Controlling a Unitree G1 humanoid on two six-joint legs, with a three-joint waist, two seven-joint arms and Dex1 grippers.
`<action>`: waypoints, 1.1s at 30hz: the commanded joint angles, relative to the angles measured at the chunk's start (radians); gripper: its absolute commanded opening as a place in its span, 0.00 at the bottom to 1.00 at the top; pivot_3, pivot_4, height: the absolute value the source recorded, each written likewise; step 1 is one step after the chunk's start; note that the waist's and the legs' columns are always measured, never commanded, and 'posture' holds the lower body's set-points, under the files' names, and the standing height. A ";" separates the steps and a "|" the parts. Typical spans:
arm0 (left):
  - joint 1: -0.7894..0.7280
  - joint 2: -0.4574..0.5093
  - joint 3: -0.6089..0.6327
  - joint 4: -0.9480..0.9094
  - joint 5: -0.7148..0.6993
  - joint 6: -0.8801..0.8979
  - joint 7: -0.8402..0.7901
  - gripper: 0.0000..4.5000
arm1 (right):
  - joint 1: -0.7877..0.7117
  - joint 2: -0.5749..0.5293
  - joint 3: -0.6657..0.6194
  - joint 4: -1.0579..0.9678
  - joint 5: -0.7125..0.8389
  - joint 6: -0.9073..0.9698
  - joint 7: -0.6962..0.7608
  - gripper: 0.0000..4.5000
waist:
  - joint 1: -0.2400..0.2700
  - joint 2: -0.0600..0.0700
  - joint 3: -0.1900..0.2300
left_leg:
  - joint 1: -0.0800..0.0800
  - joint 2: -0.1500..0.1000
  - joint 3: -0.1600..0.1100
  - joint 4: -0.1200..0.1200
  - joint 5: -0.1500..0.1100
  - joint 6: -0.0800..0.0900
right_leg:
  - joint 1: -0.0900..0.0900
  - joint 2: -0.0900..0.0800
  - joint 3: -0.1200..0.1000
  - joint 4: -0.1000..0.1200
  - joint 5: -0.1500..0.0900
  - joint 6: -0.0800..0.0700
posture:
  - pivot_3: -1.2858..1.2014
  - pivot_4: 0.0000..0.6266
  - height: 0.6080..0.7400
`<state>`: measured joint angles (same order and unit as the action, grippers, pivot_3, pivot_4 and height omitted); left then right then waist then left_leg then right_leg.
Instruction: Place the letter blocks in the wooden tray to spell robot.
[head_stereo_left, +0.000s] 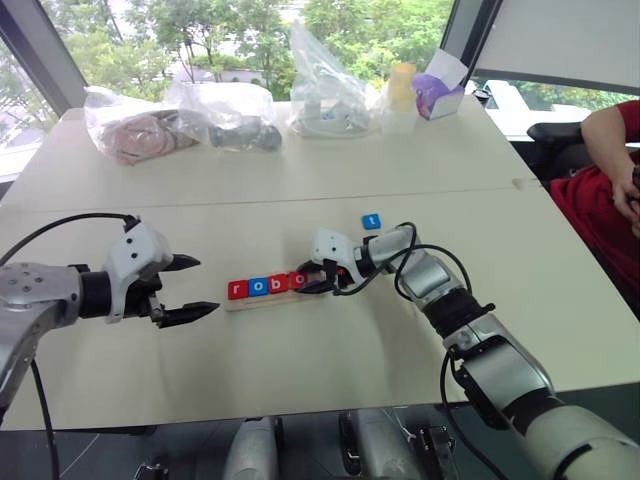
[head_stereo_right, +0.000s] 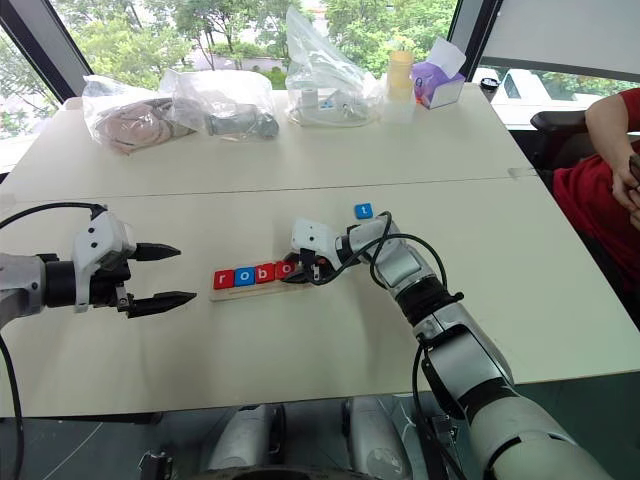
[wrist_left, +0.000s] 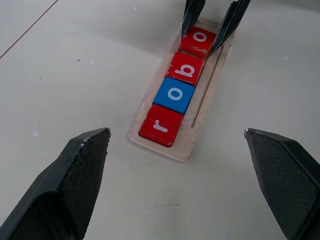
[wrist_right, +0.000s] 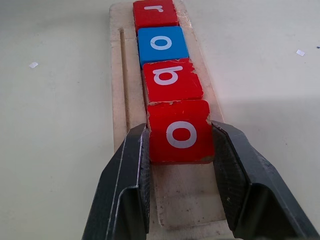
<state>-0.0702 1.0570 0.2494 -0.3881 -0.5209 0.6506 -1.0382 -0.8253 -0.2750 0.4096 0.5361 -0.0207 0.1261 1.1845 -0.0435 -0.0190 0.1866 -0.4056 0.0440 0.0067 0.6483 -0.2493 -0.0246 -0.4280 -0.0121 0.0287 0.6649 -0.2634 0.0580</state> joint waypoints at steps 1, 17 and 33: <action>0.001 -0.004 0.015 -0.016 -0.006 0.003 0.009 1.00 | -0.017 0.010 -0.016 -0.009 0.006 -0.012 -0.003 0.70 | 0.000 0.000 0.000 | 0.000 0.000 0.000 0.000 0.000 0.000 | 0.000 0.000 0.000 0.000 0.000 0.000 | 0.52 0.24 1.00; -0.074 -0.044 -0.029 -0.026 -0.042 0.018 0.026 1.00 | 0.055 -0.002 -0.140 -0.204 0.091 0.158 -0.102 0.99 | 0.003 0.000 0.000 | 0.000 0.000 0.000 0.000 0.000 0.000 | 0.000 0.000 0.000 0.000 0.000 0.000 | 0.52 0.24 1.00; -0.381 -0.398 -0.301 0.188 0.127 -0.166 0.196 1.00 | 0.215 0.148 -0.422 -0.359 0.038 0.499 -0.887 0.99 | -0.003 -0.001 -0.001 | 0.000 -0.001 -0.001 0.001 0.000 -0.001 | 0.000 0.001 0.000 0.001 0.002 0.000 | 0.52 0.24 1.00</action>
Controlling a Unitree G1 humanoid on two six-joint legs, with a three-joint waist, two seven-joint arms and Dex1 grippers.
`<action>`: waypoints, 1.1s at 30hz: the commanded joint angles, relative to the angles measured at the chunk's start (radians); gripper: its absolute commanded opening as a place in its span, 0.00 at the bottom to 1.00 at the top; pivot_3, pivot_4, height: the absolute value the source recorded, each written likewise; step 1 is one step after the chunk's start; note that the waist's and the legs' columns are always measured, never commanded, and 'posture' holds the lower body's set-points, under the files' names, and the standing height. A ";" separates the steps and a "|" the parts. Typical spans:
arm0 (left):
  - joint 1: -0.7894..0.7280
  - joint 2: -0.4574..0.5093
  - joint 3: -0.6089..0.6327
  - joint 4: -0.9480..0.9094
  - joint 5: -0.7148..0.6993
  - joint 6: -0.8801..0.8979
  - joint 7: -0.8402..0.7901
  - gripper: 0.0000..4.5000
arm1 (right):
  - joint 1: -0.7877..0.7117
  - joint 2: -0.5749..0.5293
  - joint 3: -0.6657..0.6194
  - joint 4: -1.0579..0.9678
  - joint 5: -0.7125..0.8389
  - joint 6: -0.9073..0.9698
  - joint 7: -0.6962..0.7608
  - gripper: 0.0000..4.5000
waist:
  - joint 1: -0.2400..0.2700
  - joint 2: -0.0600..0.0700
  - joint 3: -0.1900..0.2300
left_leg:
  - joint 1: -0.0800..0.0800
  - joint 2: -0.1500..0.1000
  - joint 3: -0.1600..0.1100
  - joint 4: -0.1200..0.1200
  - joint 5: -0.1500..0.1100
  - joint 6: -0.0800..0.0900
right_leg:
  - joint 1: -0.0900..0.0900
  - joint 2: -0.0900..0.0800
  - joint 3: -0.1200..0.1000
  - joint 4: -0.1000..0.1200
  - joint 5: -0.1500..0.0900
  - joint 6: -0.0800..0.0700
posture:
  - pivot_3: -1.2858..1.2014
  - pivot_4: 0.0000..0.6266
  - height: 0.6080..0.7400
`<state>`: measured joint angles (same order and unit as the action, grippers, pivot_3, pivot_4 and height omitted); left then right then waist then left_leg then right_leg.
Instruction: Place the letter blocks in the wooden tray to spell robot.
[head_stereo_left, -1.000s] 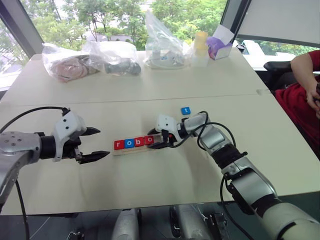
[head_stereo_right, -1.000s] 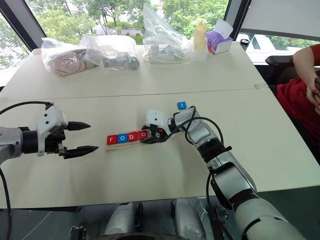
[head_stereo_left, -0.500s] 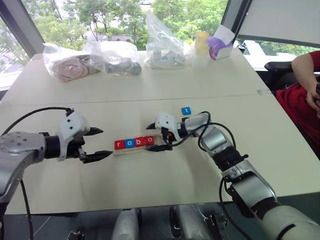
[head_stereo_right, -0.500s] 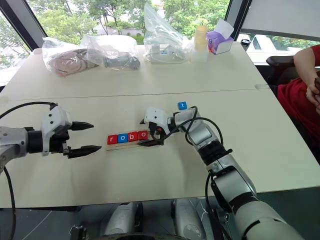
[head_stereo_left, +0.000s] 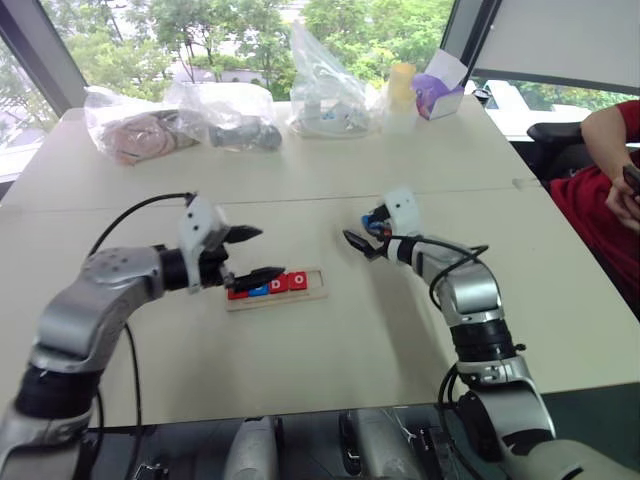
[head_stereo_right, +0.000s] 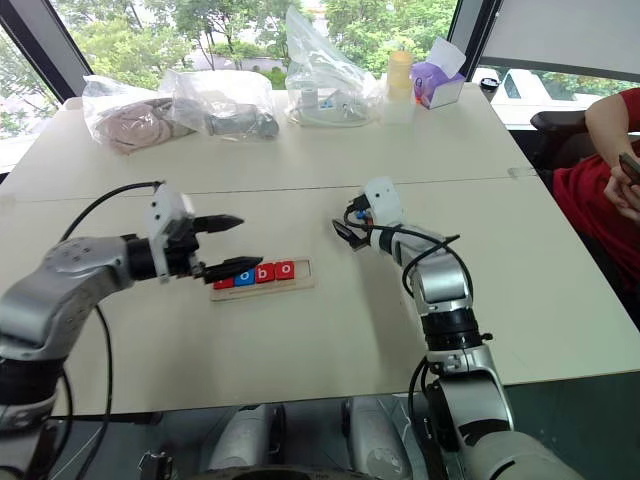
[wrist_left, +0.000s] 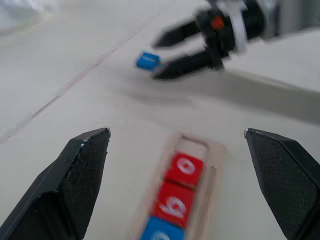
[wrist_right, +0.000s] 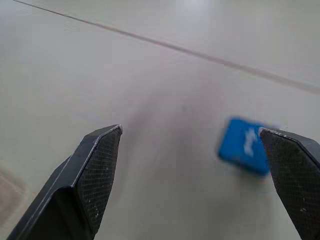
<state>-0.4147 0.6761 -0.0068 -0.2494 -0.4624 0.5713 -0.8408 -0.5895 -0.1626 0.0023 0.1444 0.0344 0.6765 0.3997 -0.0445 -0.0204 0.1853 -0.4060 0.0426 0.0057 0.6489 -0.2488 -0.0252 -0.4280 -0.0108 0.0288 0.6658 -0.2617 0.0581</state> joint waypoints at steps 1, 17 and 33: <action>-0.041 -0.019 -0.054 0.056 0.075 -0.096 -0.017 1.00 | -0.029 0.041 -0.016 0.060 -0.025 -0.072 -0.126 0.99 | -0.003 0.000 0.000 | 0.000 0.000 0.001 0.000 0.000 0.000 | 0.000 0.000 0.000 0.000 0.000 0.000 | 0.52 0.24 1.00; -0.024 -0.023 -0.044 0.018 0.070 -0.084 -0.038 1.00 | -0.127 0.063 -0.041 0.340 -0.011 -0.227 -0.258 0.99 | -0.001 0.000 0.000 | 0.000 0.000 0.001 0.000 0.000 0.000 | 0.000 0.000 0.001 -0.001 0.001 0.000 | 0.52 0.24 1.00; -0.012 -0.026 -0.059 -0.027 0.080 -0.064 -0.047 1.00 | -0.089 0.078 -0.017 0.282 -0.046 -0.247 -0.314 0.26 | -0.001 0.000 0.000 | 0.000 0.001 0.001 -0.001 0.000 0.000 | 0.000 0.000 0.001 -0.001 0.001 0.000 | 0.52 0.24 1.00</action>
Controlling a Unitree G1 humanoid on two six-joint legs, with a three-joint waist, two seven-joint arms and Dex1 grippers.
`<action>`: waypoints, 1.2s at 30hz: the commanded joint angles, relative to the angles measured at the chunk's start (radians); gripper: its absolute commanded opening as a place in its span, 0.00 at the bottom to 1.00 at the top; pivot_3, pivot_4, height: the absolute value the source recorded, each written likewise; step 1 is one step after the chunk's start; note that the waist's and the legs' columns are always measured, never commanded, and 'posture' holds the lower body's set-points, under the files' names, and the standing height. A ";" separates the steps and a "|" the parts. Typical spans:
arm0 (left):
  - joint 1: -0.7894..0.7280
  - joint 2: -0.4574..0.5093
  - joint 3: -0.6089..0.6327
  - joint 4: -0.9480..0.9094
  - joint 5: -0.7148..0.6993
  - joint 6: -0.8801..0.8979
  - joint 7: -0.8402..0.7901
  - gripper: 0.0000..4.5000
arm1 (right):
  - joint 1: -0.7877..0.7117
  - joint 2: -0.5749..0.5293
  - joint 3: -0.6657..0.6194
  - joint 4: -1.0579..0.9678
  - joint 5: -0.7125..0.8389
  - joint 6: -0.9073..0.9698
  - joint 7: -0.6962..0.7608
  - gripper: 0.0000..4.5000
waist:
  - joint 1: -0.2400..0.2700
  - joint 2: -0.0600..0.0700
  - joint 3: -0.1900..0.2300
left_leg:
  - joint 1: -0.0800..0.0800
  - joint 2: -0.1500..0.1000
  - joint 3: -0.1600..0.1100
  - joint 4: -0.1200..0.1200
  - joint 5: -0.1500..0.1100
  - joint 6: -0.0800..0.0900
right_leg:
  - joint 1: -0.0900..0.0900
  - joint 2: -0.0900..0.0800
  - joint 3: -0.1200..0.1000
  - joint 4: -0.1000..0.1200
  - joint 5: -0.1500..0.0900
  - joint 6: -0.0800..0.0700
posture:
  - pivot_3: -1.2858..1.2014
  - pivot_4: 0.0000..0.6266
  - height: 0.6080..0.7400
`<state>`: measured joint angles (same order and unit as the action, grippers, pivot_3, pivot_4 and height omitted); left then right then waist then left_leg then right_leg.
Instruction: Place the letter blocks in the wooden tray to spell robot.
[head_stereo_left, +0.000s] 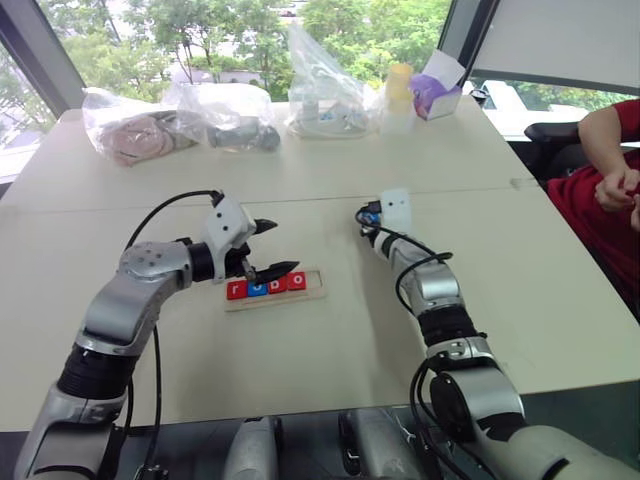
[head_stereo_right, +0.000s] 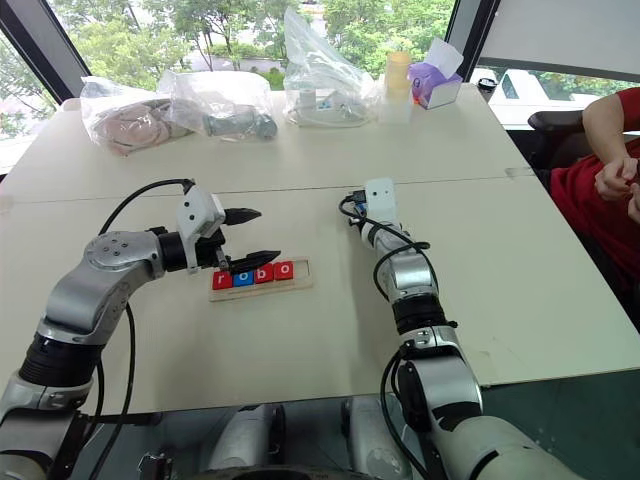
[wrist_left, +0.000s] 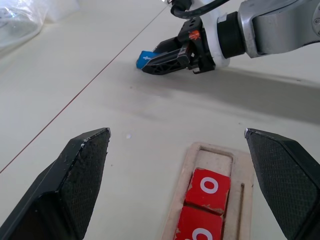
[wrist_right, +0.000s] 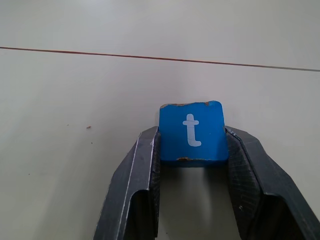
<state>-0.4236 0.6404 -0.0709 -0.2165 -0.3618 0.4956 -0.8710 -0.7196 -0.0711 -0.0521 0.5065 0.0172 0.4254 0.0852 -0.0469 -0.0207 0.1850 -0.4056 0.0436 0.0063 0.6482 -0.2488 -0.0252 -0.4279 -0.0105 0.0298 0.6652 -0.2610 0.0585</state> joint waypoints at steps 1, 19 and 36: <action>-0.001 0.013 0.003 -0.072 -0.026 0.019 -0.024 1.00 | 0.058 -0.025 0.047 -0.117 -0.042 0.007 -0.002 0.26 | 0.002 0.000 0.000 | 0.000 0.000 0.000 0.000 0.000 0.000 | 0.000 0.000 0.000 0.000 0.000 0.000 | 0.52 0.24 1.00; -0.007 0.051 -0.098 -0.171 -0.064 0.097 -0.123 1.00 | 0.532 0.101 0.021 -1.156 0.083 0.860 -0.017 0.26 | 0.006 0.000 0.000 | 0.000 0.000 -0.005 0.001 0.001 -0.002 | 0.001 0.001 -0.002 -0.001 -0.002 -0.005 | 0.52 0.24 1.00; 0.019 0.211 0.044 -0.195 -0.211 0.176 -0.263 1.00 | 0.455 -0.461 -0.045 -1.009 0.352 0.297 0.730 0.99 | 0.004 0.000 0.001 | -0.002 -0.001 -0.003 -0.001 0.001 -0.001 | 0.000 0.000 -0.002 -0.004 -0.003 0.003 | 0.52 0.24 1.00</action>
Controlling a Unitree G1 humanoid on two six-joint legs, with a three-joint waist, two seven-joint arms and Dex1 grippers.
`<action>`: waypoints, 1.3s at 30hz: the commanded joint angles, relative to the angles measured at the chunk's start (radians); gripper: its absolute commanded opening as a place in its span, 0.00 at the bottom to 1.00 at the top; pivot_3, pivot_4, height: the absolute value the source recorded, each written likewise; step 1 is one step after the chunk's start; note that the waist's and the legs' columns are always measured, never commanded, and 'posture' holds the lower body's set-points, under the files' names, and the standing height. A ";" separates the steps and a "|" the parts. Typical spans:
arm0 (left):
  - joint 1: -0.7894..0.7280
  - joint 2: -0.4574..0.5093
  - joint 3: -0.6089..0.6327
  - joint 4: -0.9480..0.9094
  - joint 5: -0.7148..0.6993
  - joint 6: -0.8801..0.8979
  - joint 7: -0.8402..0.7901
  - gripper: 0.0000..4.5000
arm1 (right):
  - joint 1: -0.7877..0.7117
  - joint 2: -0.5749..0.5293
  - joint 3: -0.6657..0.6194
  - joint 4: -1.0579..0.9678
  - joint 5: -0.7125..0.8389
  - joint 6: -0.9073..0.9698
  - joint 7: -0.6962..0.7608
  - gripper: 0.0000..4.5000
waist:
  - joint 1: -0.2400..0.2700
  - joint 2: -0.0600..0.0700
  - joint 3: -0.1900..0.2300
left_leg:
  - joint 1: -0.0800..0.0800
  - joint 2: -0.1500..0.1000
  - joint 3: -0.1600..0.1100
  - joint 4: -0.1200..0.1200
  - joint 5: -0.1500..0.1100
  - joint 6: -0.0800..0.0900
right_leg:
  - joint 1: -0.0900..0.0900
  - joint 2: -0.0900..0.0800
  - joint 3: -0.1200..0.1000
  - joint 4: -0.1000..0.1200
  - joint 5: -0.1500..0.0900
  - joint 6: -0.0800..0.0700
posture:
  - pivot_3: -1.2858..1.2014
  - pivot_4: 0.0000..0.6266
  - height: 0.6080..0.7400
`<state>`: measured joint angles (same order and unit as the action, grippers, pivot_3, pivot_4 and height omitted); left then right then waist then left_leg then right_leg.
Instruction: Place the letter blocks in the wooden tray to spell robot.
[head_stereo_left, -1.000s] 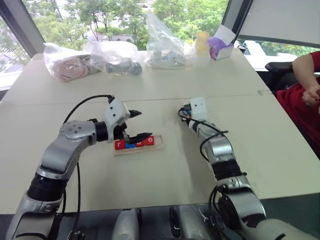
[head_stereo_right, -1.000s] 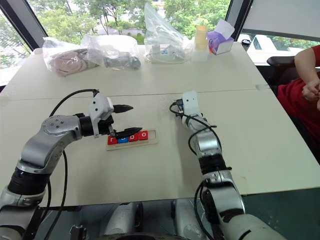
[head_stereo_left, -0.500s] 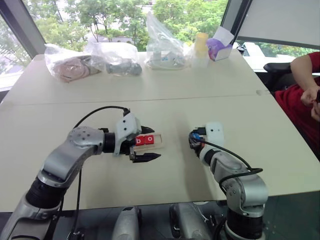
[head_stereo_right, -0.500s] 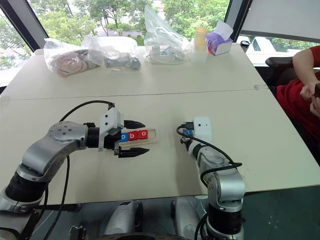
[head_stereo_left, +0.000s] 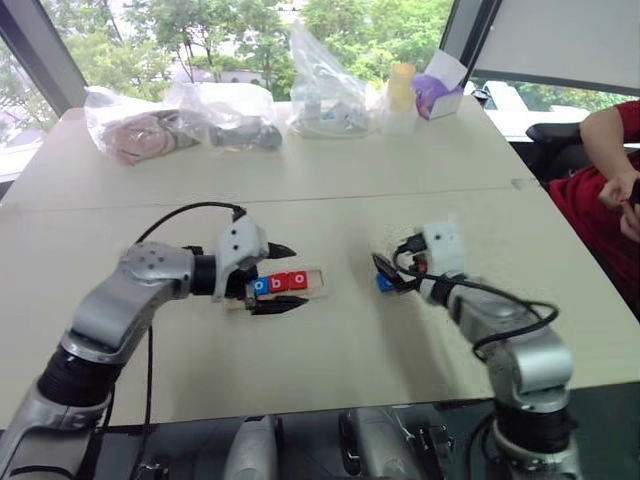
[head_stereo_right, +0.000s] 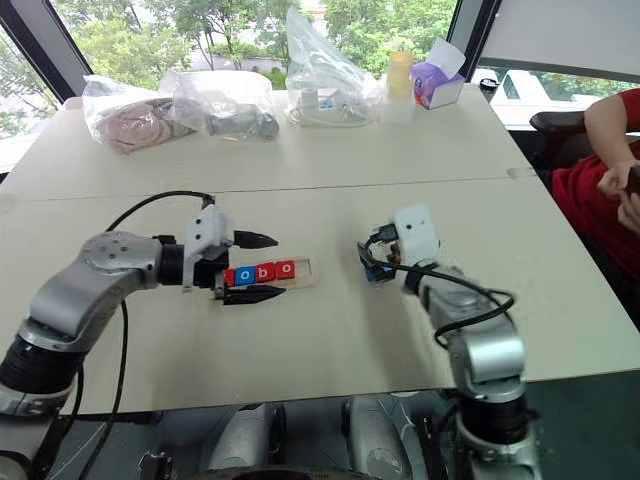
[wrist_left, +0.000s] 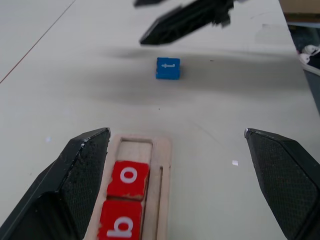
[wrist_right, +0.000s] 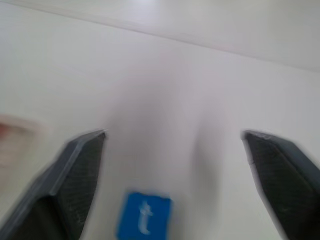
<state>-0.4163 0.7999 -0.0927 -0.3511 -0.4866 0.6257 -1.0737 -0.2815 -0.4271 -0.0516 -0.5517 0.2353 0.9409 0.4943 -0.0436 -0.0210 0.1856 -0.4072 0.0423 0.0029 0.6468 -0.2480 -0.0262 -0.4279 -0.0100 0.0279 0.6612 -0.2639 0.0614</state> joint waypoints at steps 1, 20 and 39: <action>0.016 0.071 0.075 -0.069 -0.094 0.050 -0.072 1.00 | 0.013 -0.172 -0.030 0.110 0.125 -0.302 0.412 0.99 | 0.000 0.000 0.000 | 0.000 0.000 0.000 0.000 0.000 0.001 | 0.000 0.000 0.000 0.000 0.000 0.000 | 0.52 0.24 1.00; 0.146 0.191 0.263 -0.120 -0.172 0.107 -0.009 1.00 | -0.349 -0.231 0.234 1.152 -0.119 -1.142 0.906 0.99 | 0.002 -0.001 0.002 | 0.001 0.000 0.002 0.002 -0.001 0.002 | 0.001 0.000 0.001 0.000 0.002 -0.003 | 0.52 0.24 1.00; 0.252 0.330 0.281 -0.055 -0.117 0.041 -0.136 1.00 | -0.412 -0.106 0.236 0.919 -0.040 -0.795 0.835 0.25 | -0.002 0.001 0.003 | 0.006 0.002 0.005 0.001 -0.001 0.001 | 0.001 0.001 0.004 0.005 0.003 -0.004 | 0.52 0.24 1.00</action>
<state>-0.1645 1.1109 0.1624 -0.4052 -0.6165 0.6899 -1.1914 -0.6588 -0.5429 0.1874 0.4435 0.1730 0.0872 1.3482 -0.0452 -0.0203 0.1888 -0.4014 0.0447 0.0074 0.6477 -0.2489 -0.0247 -0.4265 -0.0092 0.0318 0.6660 -0.2615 0.0571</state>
